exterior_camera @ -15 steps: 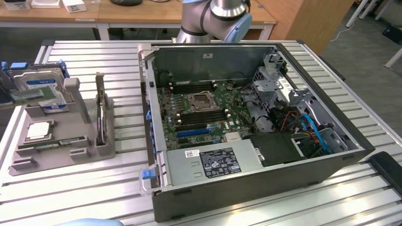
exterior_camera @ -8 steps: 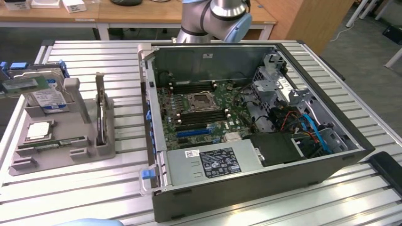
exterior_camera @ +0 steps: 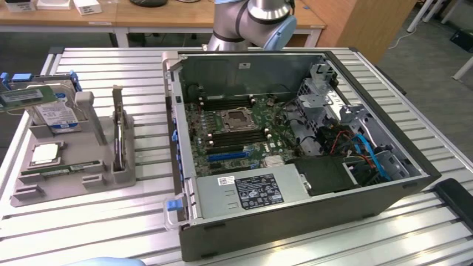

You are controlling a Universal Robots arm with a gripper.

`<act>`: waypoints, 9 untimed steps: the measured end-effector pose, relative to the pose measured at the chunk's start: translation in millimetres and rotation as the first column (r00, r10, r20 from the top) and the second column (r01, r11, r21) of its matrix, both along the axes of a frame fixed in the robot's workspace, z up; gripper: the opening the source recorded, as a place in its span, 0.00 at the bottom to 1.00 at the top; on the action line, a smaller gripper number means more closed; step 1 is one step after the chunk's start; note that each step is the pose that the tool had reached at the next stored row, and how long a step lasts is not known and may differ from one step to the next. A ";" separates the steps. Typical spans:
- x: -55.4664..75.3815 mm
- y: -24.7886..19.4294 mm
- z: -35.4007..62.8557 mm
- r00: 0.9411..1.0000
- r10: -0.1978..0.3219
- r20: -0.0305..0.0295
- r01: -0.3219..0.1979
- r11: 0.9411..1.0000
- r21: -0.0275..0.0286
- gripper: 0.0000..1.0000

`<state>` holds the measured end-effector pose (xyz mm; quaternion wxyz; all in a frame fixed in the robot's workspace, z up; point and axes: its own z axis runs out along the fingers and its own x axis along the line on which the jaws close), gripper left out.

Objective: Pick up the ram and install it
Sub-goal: 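Pick up the ram and move it above insertion slot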

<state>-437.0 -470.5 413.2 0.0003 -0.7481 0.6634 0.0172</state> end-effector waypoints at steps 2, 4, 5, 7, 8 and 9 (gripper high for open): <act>3.3 0.0 0.1 1.000 0.000 -0.002 0.000 1.000 0.000 0.13; 7.9 0.0 0.5 1.000 0.000 -0.004 0.000 1.000 0.000 0.13; 10.2 0.0 0.6 1.000 0.000 -0.005 0.000 1.000 0.000 0.13; 15.4 0.0 1.0 1.000 0.000 -0.008 0.000 1.000 0.000 0.13; 18.1 0.0 1.1 1.000 0.000 -0.009 0.000 1.000 0.000 0.13; 21.2 0.0 1.4 1.000 0.000 -0.011 0.000 1.000 0.000 0.13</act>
